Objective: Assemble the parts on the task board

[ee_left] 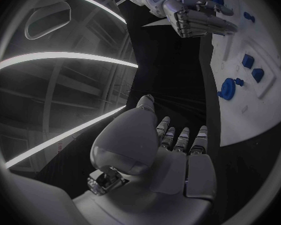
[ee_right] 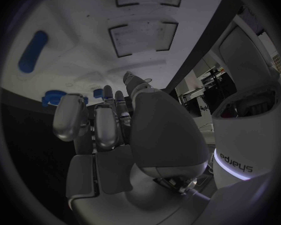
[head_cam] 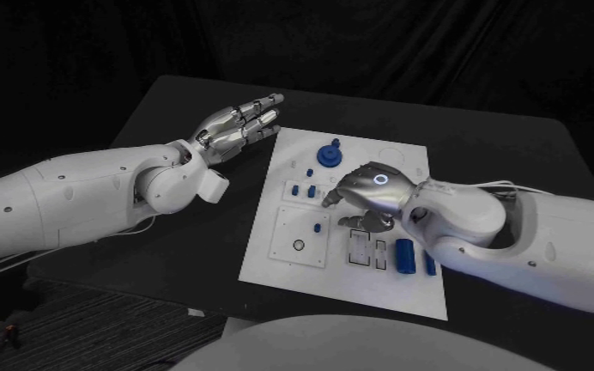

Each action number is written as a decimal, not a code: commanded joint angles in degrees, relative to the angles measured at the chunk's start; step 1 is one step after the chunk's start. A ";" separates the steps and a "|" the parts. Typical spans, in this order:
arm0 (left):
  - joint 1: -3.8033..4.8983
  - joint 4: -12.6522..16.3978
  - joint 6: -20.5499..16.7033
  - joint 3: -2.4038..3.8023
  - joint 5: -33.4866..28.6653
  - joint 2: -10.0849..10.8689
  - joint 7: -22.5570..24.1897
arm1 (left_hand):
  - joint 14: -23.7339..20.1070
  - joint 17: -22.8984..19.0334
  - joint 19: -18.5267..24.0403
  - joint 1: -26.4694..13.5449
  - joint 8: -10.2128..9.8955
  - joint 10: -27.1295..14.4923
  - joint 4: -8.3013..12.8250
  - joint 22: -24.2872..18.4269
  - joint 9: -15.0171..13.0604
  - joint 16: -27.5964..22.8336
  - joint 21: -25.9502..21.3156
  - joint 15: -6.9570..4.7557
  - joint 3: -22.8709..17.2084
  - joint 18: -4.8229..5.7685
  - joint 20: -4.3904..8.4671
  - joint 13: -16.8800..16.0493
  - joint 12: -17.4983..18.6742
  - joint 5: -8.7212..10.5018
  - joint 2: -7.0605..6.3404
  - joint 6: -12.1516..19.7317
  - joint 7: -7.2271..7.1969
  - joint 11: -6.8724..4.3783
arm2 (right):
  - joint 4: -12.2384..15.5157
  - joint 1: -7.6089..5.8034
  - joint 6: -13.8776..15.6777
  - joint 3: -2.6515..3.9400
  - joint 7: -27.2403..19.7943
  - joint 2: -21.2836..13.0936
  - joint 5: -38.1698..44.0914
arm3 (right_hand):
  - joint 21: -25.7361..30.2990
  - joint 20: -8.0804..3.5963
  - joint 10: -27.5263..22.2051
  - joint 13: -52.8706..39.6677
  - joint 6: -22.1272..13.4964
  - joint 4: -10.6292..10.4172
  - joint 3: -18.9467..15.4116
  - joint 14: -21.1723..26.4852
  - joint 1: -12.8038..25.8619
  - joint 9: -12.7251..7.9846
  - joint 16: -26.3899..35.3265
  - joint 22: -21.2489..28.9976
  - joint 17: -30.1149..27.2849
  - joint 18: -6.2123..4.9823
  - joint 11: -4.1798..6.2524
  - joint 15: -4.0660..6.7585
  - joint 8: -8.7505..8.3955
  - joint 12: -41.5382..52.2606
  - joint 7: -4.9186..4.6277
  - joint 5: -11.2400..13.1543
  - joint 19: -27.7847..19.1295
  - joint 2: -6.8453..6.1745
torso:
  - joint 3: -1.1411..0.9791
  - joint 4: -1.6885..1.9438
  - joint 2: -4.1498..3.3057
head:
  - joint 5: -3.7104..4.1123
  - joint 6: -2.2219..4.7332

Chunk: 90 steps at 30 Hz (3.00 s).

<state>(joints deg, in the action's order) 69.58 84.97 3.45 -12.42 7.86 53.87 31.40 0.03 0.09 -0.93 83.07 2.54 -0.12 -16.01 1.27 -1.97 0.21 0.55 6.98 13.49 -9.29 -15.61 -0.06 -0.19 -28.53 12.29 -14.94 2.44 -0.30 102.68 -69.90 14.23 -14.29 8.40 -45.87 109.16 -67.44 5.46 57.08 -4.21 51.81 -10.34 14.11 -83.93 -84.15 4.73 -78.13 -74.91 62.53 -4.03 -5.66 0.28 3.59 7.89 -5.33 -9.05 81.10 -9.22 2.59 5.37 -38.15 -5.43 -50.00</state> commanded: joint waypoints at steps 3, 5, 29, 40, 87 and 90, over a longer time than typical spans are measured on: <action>-0.12 0.38 -1.27 0.05 -0.22 0.32 2.29 | -0.03 -0.09 0.52 -2.57 -0.47 0.12 -0.70 -0.39 0.29 -0.21 -0.21 -1.77 0.82 -0.89 0.96 0.06 0.19 2.63 0.05 2.53 -1.35 -1.01 | 2.39 -3.93 3.76 0.14 2.21 -4.61 -14.06 | -1.40 0.90 -2.24 0.47 -0.75 -1.18 -2.51 -0.45 0.87 -0.59 -0.68 -9.42 1.18 -0.19 -0.54 -0.83 0.16 -0.52 -1.35 0.53 0.93 0.57 | 0.04 0.05 -0.04 | 0.49 0.00; -0.12 0.40 -1.88 0.05 -0.22 0.42 2.79 | -0.03 -0.09 0.60 -2.86 -0.87 0.12 -0.59 -0.55 0.48 -0.21 -0.27 -2.33 1.09 -0.90 1.39 0.06 0.19 3.40 -0.16 4.03 -1.67 -1.11 | 3.04 -5.32 3.88 0.13 2.71 -6.78 -17.70 | -0.46 0.69 -4.16 0.55 -12.49 -2.90 -5.30 -0.67 1.72 -1.63 0.17 -9.08 0.19 -0.44 -0.70 -0.30 -0.55 -1.14 -1.76 1.95 0.98 0.86 | 0.00 0.01 -0.08 | 0.75 0.00; -0.37 0.52 -8.43 0.04 -0.22 0.36 7.74 | -0.03 -0.09 0.93 -14.15 -2.54 0.12 -0.66 -1.27 1.97 -0.21 -0.55 -5.03 4.11 -0.91 7.06 0.06 0.19 24.83 -0.72 14.94 -14.86 -1.14 | 1.01 -4.27 0.77 0.09 3.81 -14.39 -17.75 | 1.80 0.45 -5.60 0.38 -8.71 -6.46 -9.38 -0.93 1.08 -0.88 2.06 -8.55 -1.07 -0.64 -0.73 -0.30 0.71 -0.52 -2.15 5.73 0.88 -0.45 | -0.13 -0.02 -0.05 | 2.44 0.00; -0.50 0.26 -8.69 0.04 -0.21 0.23 8.73 | -0.03 -0.09 0.93 -13.73 -2.54 0.12 -0.63 -1.27 1.97 -0.21 -0.55 -4.38 3.78 -0.87 6.38 0.06 0.19 24.31 -0.34 14.94 -15.56 -1.13 | 0.89 -3.00 2.01 0.09 2.58 -13.61 -17.17 | 1.00 0.82 -3.56 0.28 -4.66 -6.25 -9.01 -1.27 0.16 -0.60 1.17 -8.97 0.61 -0.47 -0.40 -0.74 1.28 1.08 -3.00 5.84 1.26 0.25 | -0.07 -0.05 -0.04 | 3.28 0.00; -0.66 -0.19 -4.63 0.04 -0.21 -0.10 6.36 | -0.03 -0.09 0.82 -7.66 -2.42 0.12 -0.49 -1.14 1.85 -0.21 -0.45 -2.58 2.19 -0.95 3.07 0.06 0.19 10.26 1.90 14.53 -11.07 2.52 | -2.52 -0.11 2.88 0.10 1.30 -8.67 -11.56 | -0.70 0.13 8.96 0.55 10.25 -4.50 -3.88 -1.53 -5.00 1.11 0.32 -9.49 2.82 -0.20 1.22 0.02 3.39 0.34 -2.25 -1.43 1.77 1.83 | -0.04 0.07 -0.08 | 3.22 0.00; -0.66 -0.21 -4.52 0.04 -0.21 -0.12 6.23 | -0.03 -0.09 0.81 -7.15 -2.41 0.12 -0.46 -1.13 1.84 -0.21 -0.44 -2.52 2.03 -0.95 3.01 0.06 0.19 9.48 1.87 14.50 -10.87 2.54 | -2.58 -0.11 2.53 0.10 1.38 -8.56 -11.56 | -0.58 0.31 8.61 0.52 8.57 -4.87 -3.83 -1.49 -4.84 0.72 0.43 -9.45 2.70 -0.21 0.87 -0.25 2.11 -0.38 -2.77 -1.12 1.71 1.46 | -0.06 0.05 -0.08 | 3.09 0.00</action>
<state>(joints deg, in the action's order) 68.99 84.70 -2.01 -12.43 7.84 53.87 37.37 -0.08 0.06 -0.07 75.33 0.22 0.08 -16.44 0.09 -0.10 0.21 0.33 4.01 15.84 -9.30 -12.29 -0.09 -0.20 -18.77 14.27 -0.32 -8.89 1.74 100.08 -70.17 16.15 -14.22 10.08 -54.49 97.07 -67.94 6.05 65.72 -3.73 60.89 -15.01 10.24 -83.95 -88.82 5.65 -77.69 -74.91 65.30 -4.02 -4.32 0.11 6.02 7.73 -8.09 -10.37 82.92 -7.25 2.54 5.40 -38.24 -2.21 -50.00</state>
